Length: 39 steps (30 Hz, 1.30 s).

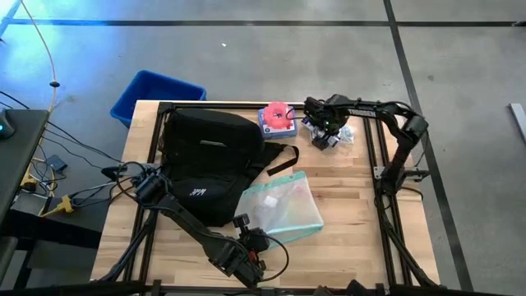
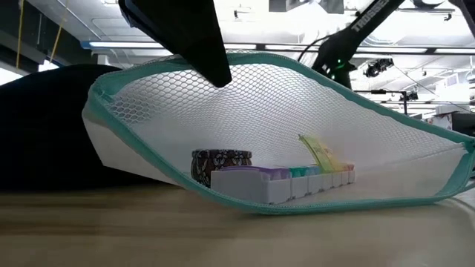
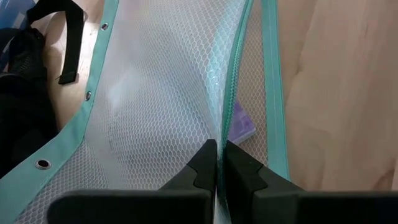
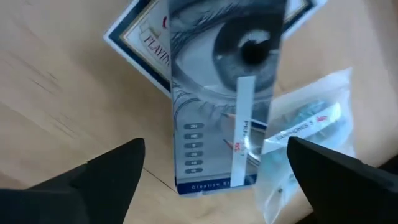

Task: Unpack backpack
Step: Put the grey box into the zip bag

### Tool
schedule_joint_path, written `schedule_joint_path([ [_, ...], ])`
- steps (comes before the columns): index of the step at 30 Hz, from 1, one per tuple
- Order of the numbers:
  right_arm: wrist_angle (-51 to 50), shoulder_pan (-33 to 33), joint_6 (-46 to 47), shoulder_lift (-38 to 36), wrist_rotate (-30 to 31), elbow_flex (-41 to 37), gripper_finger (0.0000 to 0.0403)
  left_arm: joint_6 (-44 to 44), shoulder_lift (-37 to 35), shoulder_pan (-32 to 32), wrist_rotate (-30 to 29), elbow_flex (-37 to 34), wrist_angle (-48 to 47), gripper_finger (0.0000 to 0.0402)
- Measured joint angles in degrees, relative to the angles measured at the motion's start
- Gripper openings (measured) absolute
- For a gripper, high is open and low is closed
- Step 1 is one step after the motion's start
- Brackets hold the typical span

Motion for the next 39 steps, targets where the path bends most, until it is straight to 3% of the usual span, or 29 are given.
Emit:
schedule_joint_path([
  [10,2.1,0.0,-1.3,4.0,0.4,0.0,0.0349,-0.5,0.0,0.0,0.1,0.0,0.1,0.0],
  [20,5.6,0.0,-1.7,3.4,-0.6,-4.7,0.0217,-1.6,0.0,-0.2,0.2,0.0,0.1,0.0],
  [29,-1.1,3.8,0.6,-6.8,2.5,-4.3,0.0217,-1.6,0.0,-0.2,0.2,0.0,0.0,0.0],
  [34,-11.9,11.9,6.7,-16.3,1.6,-4.5,0.0217,-1.6,0.0,-0.2,-0.2,0.0,-0.1,0.0],
  [39,-14.1,30.7,19.0,-24.3,-3.3,-4.6,0.0217,-1.6,0.0,-0.3,-1.5,0.0,-0.3,0.0],
])
